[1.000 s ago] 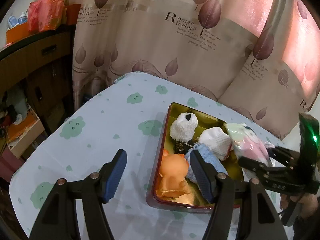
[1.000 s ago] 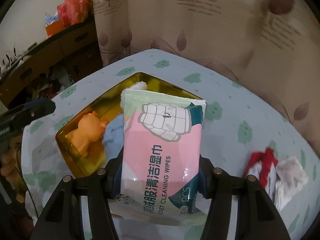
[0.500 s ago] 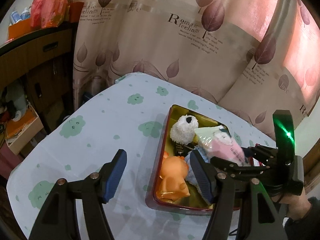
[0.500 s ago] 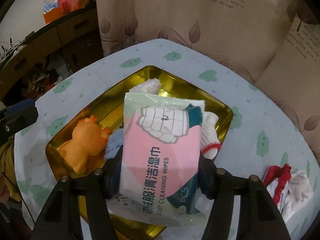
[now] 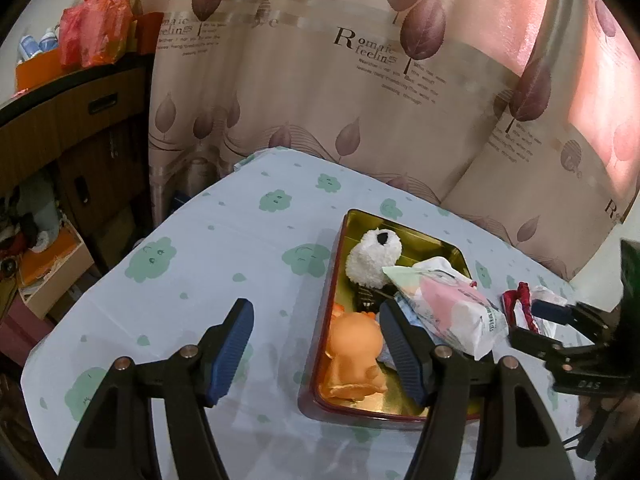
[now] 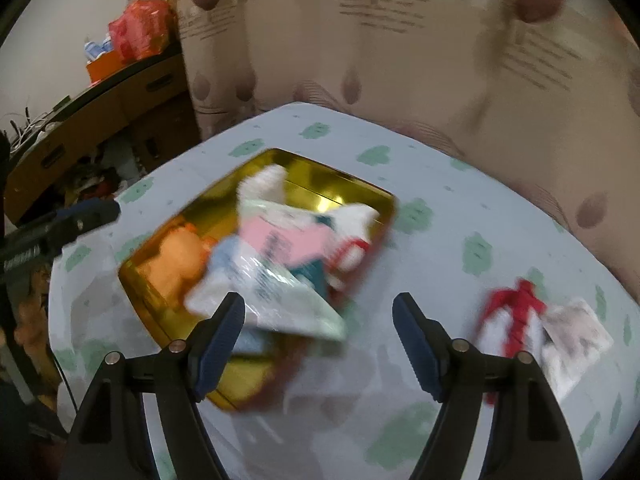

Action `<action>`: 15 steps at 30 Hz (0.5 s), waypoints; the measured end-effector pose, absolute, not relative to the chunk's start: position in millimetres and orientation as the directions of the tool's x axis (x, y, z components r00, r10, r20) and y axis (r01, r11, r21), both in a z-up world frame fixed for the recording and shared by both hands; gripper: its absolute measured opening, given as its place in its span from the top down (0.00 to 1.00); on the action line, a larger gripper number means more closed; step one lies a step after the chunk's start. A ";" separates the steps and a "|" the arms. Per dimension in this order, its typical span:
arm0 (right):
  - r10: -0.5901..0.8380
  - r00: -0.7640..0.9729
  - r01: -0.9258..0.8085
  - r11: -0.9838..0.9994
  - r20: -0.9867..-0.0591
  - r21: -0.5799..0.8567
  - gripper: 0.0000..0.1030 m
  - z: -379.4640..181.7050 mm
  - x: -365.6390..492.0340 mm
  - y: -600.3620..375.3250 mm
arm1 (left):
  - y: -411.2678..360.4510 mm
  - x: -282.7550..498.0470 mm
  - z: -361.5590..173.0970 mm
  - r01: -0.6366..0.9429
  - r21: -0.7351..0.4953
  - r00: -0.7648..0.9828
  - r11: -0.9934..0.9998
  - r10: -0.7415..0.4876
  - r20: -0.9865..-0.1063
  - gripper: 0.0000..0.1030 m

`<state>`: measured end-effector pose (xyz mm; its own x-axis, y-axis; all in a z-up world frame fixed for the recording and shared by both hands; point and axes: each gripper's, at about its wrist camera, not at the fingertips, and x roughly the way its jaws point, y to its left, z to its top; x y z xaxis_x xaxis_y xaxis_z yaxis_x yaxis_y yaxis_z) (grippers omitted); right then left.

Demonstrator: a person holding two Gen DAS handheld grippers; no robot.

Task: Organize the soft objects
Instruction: 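Grasp the white printed tissue packet with the right tool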

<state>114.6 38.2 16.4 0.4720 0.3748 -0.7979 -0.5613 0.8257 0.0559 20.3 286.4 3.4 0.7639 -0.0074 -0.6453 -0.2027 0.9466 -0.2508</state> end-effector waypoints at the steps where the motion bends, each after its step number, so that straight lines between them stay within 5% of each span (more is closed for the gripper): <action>1: 0.365 0.479 -0.544 0.837 -0.798 0.057 0.29 16.7 111.9 24.8 | 285.4 20.5 3.3 -0.202 -0.247 0.763 0.948 -0.006 -0.647 0.35; 15: 0.131 0.593 -0.204 0.979 -0.795 0.010 0.28 6.4 133.0 -149.3 | 278.9 20.5 2.0 -0.203 -0.205 0.758 0.957 0.021 -0.652 0.35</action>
